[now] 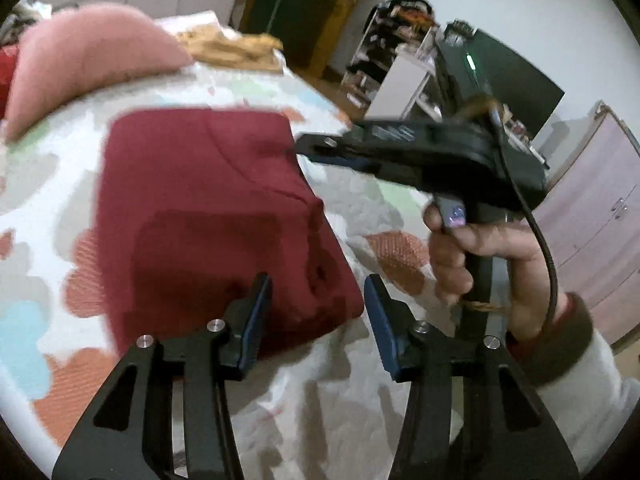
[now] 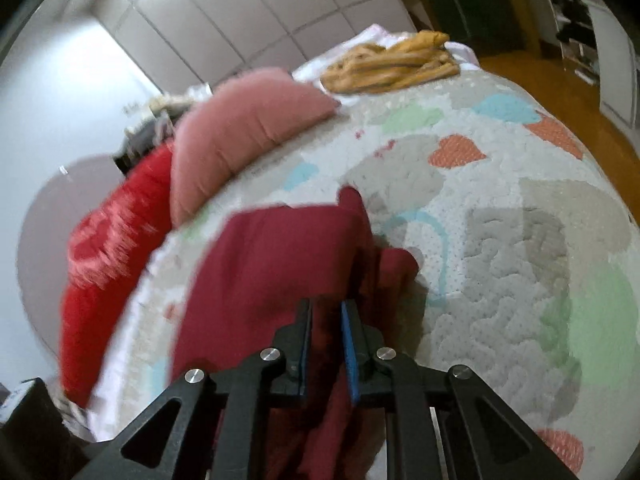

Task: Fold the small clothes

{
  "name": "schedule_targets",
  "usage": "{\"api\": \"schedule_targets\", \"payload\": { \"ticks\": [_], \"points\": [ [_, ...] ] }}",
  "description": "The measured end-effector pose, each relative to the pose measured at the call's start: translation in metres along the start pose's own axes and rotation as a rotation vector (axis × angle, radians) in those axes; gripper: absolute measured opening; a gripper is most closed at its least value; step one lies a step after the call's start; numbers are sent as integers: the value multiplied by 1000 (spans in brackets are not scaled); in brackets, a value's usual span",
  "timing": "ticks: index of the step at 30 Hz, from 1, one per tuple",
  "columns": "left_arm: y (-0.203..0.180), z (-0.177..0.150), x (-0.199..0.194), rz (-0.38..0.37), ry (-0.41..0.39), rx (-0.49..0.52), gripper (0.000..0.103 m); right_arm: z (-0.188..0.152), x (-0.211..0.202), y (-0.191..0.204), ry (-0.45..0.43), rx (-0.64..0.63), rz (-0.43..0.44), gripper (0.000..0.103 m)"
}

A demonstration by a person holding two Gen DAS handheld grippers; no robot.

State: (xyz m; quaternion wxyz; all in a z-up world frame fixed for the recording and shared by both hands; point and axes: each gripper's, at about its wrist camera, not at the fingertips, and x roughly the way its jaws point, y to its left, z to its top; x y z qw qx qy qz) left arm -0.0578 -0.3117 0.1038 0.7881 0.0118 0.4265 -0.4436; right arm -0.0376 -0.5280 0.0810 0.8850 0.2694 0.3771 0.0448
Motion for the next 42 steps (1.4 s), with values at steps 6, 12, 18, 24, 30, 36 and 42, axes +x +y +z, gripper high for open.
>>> {"api": "schedule_targets", "payload": {
  "ticks": [6,12,18,24,30,36,42],
  "points": [
    [26,-3,-31,195,-87,13,58,-25,-22,25,40,-35,90,55],
    [67,-20,-5,213,-10,-114,58,-46,12,28,144,1,104,55],
    [59,-28,-4,216,14,-92,58,-53,21,28,131,-47,55,18],
    [58,-21,-6,222,-18,-98,58,-48,-14,38,91,-195,-25,13],
    [55,-19,3,253,5,-82,58,-58,6,16,134,-118,-35,23],
    [59,-17,9,277,-2,-81,58,-46,-38,17,27,-109,-52,32],
    [58,-26,20,313,9,-56,58,-17,-19,12,-14,-26,-106,32]
  ]
}}
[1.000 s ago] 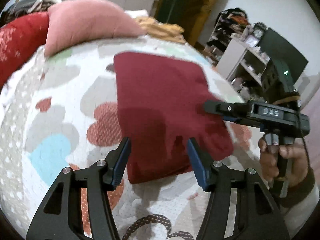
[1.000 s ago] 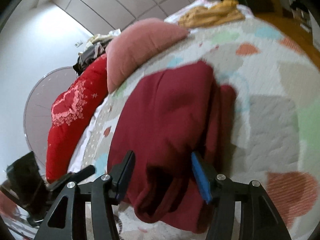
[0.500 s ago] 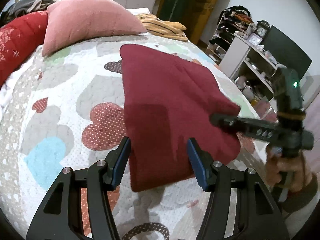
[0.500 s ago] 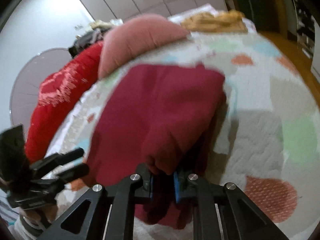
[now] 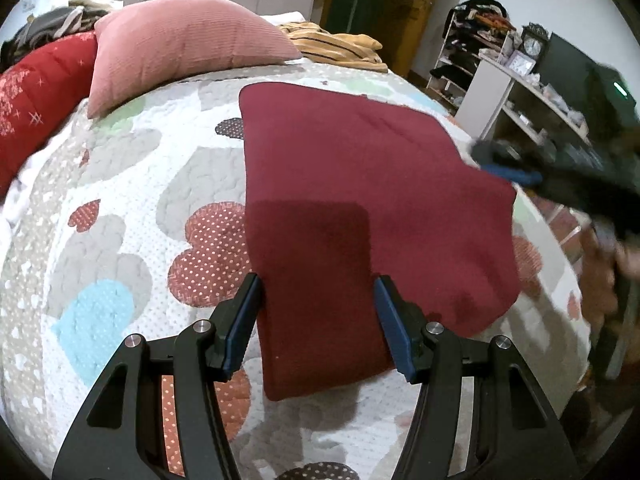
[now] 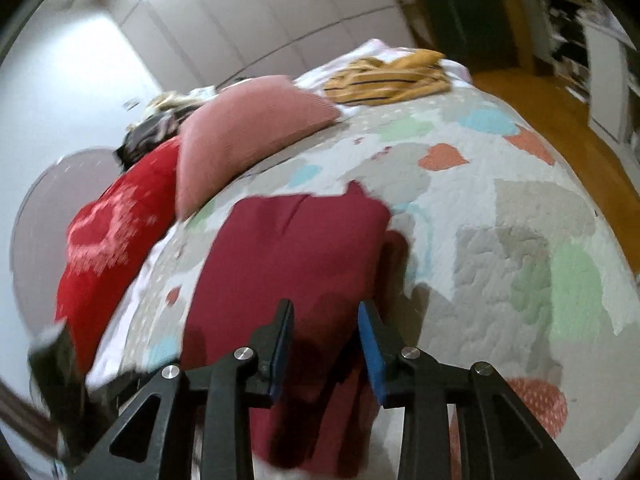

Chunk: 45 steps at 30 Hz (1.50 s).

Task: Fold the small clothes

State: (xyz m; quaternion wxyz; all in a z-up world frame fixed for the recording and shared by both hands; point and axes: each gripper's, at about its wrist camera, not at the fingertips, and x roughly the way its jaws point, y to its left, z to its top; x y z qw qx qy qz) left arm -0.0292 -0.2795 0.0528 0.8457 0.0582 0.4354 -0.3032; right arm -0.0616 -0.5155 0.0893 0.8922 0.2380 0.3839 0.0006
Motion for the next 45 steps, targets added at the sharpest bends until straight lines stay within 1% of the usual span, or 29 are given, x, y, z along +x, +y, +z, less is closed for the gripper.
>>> {"api": "schedule_targets", "payload": {
  "ticks": [2,3,4,5,8,9,10,12,13,15,17,19,21,23,25,28,32,34,37,40,42,43,44,45],
  "points": [
    [1,-2,3,5,3,4,59,11,23,-8,28,41,-3,32],
    [1,-2,4,6,4,2,60,14,33,-8,43,37,-5,32],
    [2,-3,6,6,5,-1,61,17,43,-7,56,15,-22,26],
    [3,-3,7,4,7,-5,62,21,53,-2,55,-37,-64,21],
    [9,-4,14,-31,24,-55,63,31,68,15,21,-186,-185,15],
    [10,-4,16,-42,29,-75,63,34,72,17,14,-207,-215,15],
    [11,-5,18,-52,33,-96,63,35,77,15,22,-195,-220,15],
    [9,-6,20,-58,37,-109,64,35,84,8,46,-181,-221,15],
    [8,-6,19,-53,35,-108,65,34,82,5,43,-172,-212,15],
    [7,-7,18,-48,32,-106,65,33,67,0,38,-127,-179,15],
    [7,-7,18,-49,34,-110,65,30,49,4,31,-113,-169,15],
    [7,-7,17,-49,37,-116,65,23,24,17,4,-151,-134,16],
    [5,-8,16,-41,35,-113,65,13,12,32,7,-205,-91,16],
    [4,-8,15,-32,32,-109,65,-1,2,48,14,-266,-72,16],
    [4,-8,15,-24,33,-107,65,-13,0,57,18,-303,-75,16],
    [4,-8,14,-18,37,-106,65,-25,6,59,24,-327,-108,17],
    [3,-7,14,-11,45,-101,65,-39,27,45,68,-343,-190,19],
    [2,-7,12,-4,46,-94,65,-42,32,39,75,-333,-190,20],
    [2,-6,9,-2,54,-90,65,-38,27,37,72,-312,-175,20],
    [8,-2,2,-24,51,-107,65,-36,15,37,61,-281,-151,24],
    [17,3,-5,-54,27,-144,65,-35,5,36,39,-249,-119,36],
    [20,6,-8,-61,17,-159,65,-35,0,36,30,-232,-105,52],
    [25,10,-10,-66,7,-177,67,-34,-3,33,18,-209,-88,63],
    [30,14,-10,-70,0,-195,70,-33,-7,28,2,-174,-68,66]
  ]
}}
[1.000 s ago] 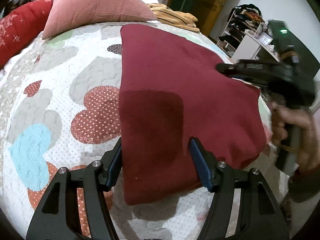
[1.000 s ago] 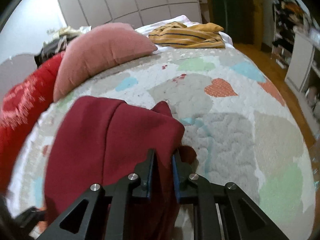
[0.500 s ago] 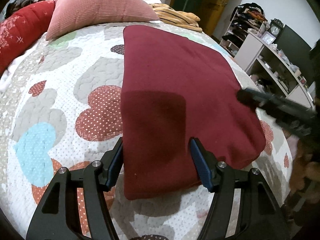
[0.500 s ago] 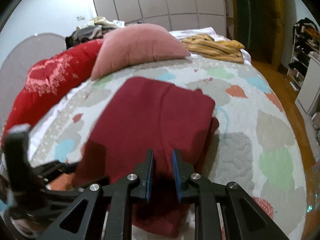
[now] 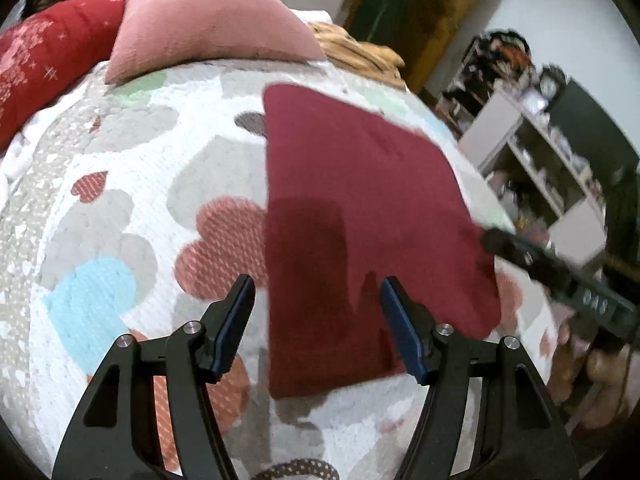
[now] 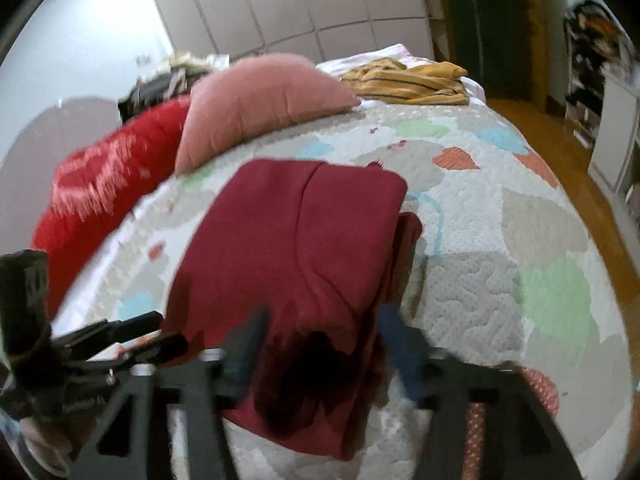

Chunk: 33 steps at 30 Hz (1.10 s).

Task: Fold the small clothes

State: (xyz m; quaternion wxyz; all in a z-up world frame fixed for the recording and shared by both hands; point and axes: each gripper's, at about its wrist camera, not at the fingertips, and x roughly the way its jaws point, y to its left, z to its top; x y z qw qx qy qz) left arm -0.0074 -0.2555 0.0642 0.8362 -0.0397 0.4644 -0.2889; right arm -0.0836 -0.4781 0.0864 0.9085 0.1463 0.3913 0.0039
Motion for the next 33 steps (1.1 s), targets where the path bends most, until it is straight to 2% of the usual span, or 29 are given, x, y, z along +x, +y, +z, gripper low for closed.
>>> {"api": "schedule_targets", "payload": {
  "ticks": [1,2,6,13,17,22,26,27,28,31,33],
  "points": [
    [4,5,0,-6,-5,-20,77,1,-1,-2,-4,18,8,66],
    [8,8,1,-13,-7,-38,79,2,0,-5,-3,36,14,66],
    [17,19,14,-55,39,-83,79,7,11,-18,16,102,36,66],
    [18,26,43,-132,104,-100,79,15,46,-38,56,221,136,69],
    [20,32,55,-171,122,-112,80,16,60,-43,65,230,162,75],
    [20,35,65,-182,125,-111,82,15,81,-50,90,240,213,80],
    [16,34,66,-184,115,-96,82,15,86,-51,60,244,252,80],
    [15,34,65,-184,109,-93,79,16,87,-48,58,230,258,78],
    [14,33,64,-194,107,-88,67,16,87,-44,58,215,258,67],
    [6,30,52,-156,75,-51,56,19,77,-30,41,159,217,51],
    [3,25,39,-146,68,-34,53,22,65,-18,24,100,191,45]
  ]
}}
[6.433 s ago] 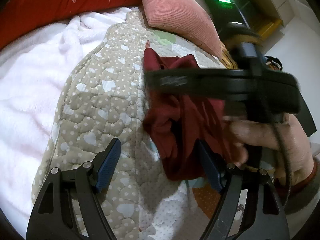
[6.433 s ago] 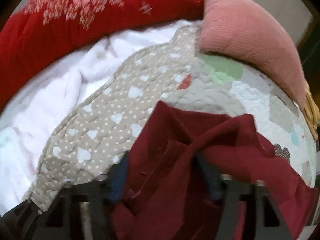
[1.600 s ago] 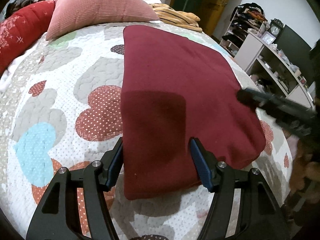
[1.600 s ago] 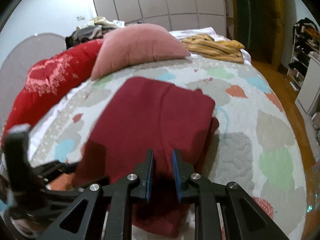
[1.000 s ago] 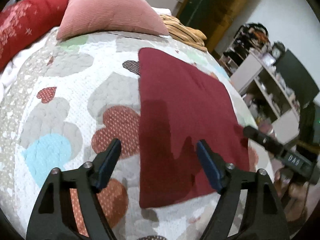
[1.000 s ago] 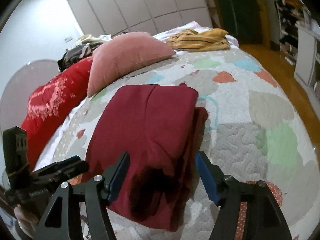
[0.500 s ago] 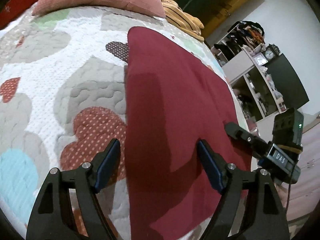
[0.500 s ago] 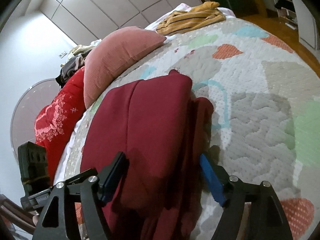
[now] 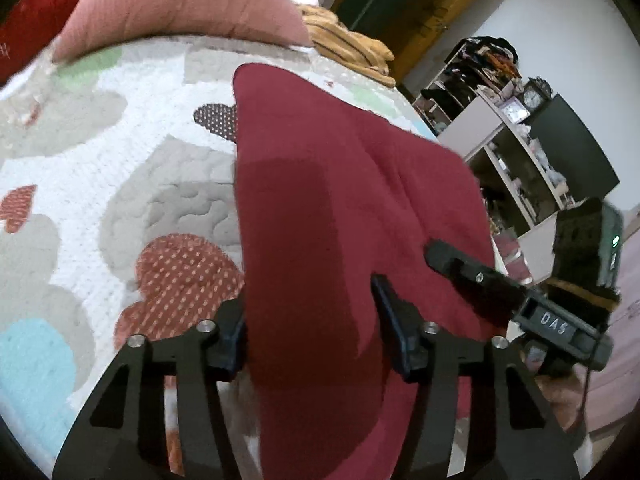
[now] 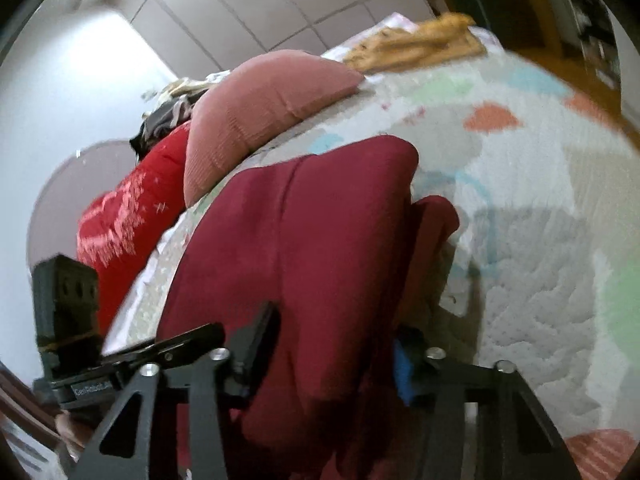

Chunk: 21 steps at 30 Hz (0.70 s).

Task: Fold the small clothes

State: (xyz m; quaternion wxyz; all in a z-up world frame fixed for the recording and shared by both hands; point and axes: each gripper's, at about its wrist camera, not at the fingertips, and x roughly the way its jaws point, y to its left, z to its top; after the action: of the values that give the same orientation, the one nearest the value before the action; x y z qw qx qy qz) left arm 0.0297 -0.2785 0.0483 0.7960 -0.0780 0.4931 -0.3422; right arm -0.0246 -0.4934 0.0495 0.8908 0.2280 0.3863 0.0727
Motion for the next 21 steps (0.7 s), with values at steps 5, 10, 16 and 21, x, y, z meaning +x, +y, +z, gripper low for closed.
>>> {"api": "schedule_targets", "payload": {
  "ticks": [5,10,16,21],
  "points": [
    [0,-25,-51,-2,-38,-7,53,-9,-24,32,9,-54,55,44],
    [9,-67,-97,47,-46,-22,53,-42,-40,65,47,-53,150,44],
    [35,-103,-89,102,5,-77,56,-83,-12,79,193,-89,24,52],
    [18,-107,-116,204,-81,-6,57,-85,-60,96,63,-156,-45,52]
  ]
}}
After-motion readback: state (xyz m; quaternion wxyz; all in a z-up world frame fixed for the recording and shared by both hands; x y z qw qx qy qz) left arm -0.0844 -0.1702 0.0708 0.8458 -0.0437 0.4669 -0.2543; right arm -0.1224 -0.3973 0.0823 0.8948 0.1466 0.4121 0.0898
